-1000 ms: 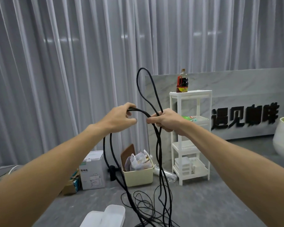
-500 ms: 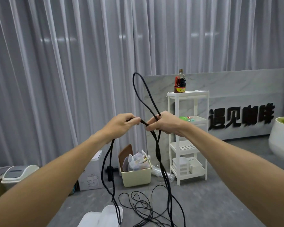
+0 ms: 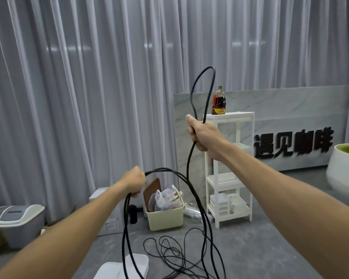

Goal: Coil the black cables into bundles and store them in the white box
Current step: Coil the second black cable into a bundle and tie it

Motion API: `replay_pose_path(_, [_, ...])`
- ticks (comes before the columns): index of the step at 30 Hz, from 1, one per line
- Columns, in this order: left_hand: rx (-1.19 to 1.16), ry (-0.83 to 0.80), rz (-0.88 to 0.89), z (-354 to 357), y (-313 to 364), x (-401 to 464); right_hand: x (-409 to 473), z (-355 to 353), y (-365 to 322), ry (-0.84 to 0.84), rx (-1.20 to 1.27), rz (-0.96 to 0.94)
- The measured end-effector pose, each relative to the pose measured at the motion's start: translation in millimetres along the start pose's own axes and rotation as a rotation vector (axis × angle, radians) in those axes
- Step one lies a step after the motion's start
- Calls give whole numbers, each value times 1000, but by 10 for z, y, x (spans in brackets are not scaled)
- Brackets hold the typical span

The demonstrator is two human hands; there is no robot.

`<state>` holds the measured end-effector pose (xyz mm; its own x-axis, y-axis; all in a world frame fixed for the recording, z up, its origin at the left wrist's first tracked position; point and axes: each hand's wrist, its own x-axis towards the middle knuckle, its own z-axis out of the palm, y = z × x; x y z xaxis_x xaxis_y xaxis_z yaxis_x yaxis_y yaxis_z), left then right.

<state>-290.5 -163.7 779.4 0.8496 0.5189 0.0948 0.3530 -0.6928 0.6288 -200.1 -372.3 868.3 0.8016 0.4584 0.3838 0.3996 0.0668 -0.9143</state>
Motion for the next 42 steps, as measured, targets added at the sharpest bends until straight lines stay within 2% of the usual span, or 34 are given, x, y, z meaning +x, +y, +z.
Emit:
replay_pose_path(4, [10, -88, 53, 173, -32, -56, -1, 43, -102, -30, -5, -10])
replay_pose_path(8, [76, -120, 262, 277, 186, -184, 14, 120, -169, 16, 44, -31])
replay_pose_path(10, [-35, -182, 376, 310, 322, -300, 28, 154, -191, 43, 58, -40])
replay_pose_path(12, [-189, -324, 446, 340, 431, -403, 36, 188, -215, 63, 61, -49])
replay_pose_path(14, [-277, -446, 458, 382, 482, -450, 40, 208, -246, 75, 67, -63])
replay_pose_path(17, [-267, -450, 412, 479, 433, -439, 44, 199, -323, 99, 142, -75])
replay_pose_path(21, [-356, -509, 244, 582, 295, -391, 95, 113, -491, 155, 260, -82])
replay_pose_path(26, [-641, -311, 129, 540, 350, -352, 145, 31, -508, 143, 288, -59])
replay_pose_path(31, [-774, -45, 96, 412, 468, -330, 156, 4, -334, 113, 225, 26])
replay_pose_path(38, [-924, 209, 308, -22, 757, -169, 130, -43, 60, -14, -4, 227])
replay_pose_path(42, [-996, 288, 398, -294, 943, -104, 56, -20, 148, -178, -64, 298])
